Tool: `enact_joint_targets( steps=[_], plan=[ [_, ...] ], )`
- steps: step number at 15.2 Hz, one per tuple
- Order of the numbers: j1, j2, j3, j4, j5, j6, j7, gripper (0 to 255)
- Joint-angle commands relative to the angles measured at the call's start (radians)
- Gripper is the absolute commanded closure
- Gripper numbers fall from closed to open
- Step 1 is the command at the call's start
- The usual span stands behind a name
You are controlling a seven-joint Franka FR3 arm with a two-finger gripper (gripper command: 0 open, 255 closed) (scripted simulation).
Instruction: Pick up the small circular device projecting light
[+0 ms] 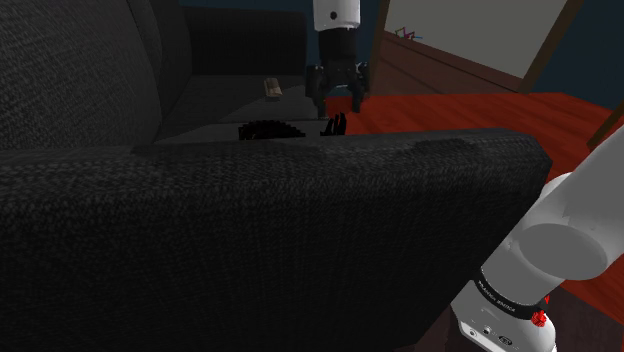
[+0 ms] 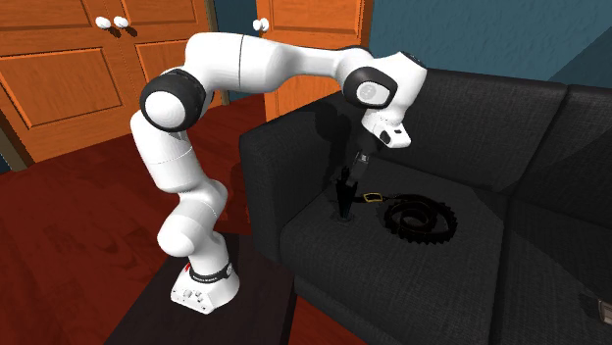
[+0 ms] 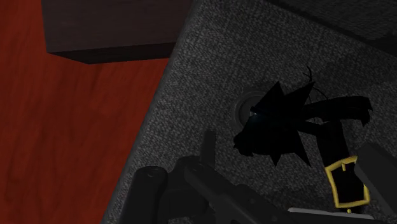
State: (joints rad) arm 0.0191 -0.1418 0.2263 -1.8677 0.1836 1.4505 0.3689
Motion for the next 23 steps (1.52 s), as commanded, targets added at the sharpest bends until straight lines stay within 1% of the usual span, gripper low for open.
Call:
enact_joint_targets(
  steps=[1, 4, 6, 7, 16, 23],
  plan=[
    [0.001, 0.006, 0.002, -0.018, 0.002, 0.021, 0.001, 0],
    [0.002, 0.006, 0.003, -0.059, 0.002, 0.061, -0.005, 0],
    [0.002, 0.006, 0.003, -0.066, 0.002, 0.069, -0.006, 0],
    [0.001, 0.004, 0.003, -0.065, 0.002, 0.066, -0.006, 255],
    [0.002, 0.006, 0.003, -0.066, 0.002, 0.069, -0.006, 255],
    [0.000, 0.009, 0.000, 0.031, 0.002, -0.024, 0.008, 255]
  ],
)
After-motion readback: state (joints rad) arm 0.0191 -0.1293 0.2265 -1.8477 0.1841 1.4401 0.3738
